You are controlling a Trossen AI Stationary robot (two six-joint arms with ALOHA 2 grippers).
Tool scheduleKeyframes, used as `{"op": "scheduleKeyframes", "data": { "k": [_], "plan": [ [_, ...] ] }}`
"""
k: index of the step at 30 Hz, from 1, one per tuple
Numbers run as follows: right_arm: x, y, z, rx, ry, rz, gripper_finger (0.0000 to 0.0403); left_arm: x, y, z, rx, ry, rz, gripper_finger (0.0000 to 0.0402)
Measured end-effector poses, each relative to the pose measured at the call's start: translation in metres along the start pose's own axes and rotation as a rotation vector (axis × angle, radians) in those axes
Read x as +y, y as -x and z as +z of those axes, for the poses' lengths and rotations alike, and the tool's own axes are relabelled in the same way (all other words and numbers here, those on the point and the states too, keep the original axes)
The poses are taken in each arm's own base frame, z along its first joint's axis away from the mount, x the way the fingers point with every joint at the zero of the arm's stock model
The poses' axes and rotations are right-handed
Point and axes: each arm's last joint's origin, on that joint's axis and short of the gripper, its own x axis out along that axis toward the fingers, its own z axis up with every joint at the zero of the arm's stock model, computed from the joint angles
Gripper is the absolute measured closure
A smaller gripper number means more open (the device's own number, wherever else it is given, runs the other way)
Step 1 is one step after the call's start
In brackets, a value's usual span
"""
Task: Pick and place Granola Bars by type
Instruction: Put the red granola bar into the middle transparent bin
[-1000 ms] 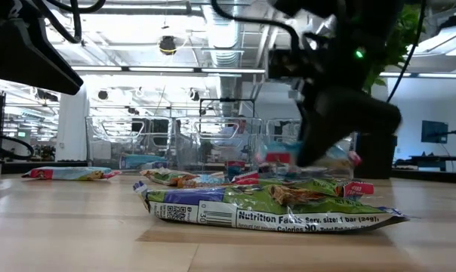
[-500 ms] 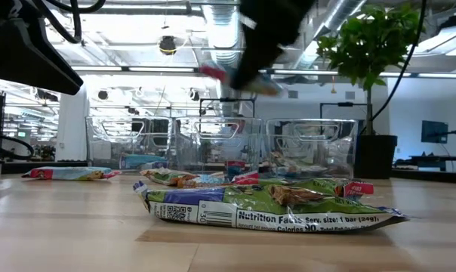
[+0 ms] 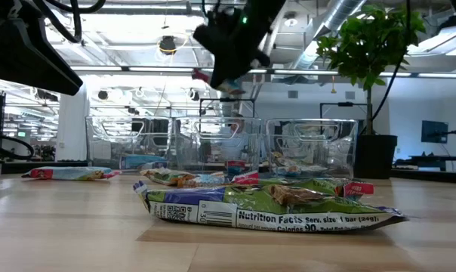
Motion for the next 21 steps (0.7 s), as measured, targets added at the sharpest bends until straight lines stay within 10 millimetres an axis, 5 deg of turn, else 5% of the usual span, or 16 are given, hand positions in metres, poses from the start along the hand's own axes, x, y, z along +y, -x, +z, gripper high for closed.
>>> {"op": "scheduleKeyframes", "data": {
  "k": [10,21],
  "plan": [
    [-0.051,-0.035,0.009,0.047,-0.117,0.059,0.0333,0.0,0.0,0.0,-0.001,0.002,-0.001,0.0274],
    [-0.06,-0.038,0.011,0.048,-0.101,0.06,0.0332,0.0,0.0,0.001,-0.033,-0.012,0.013,0.0274]
  ]
}}
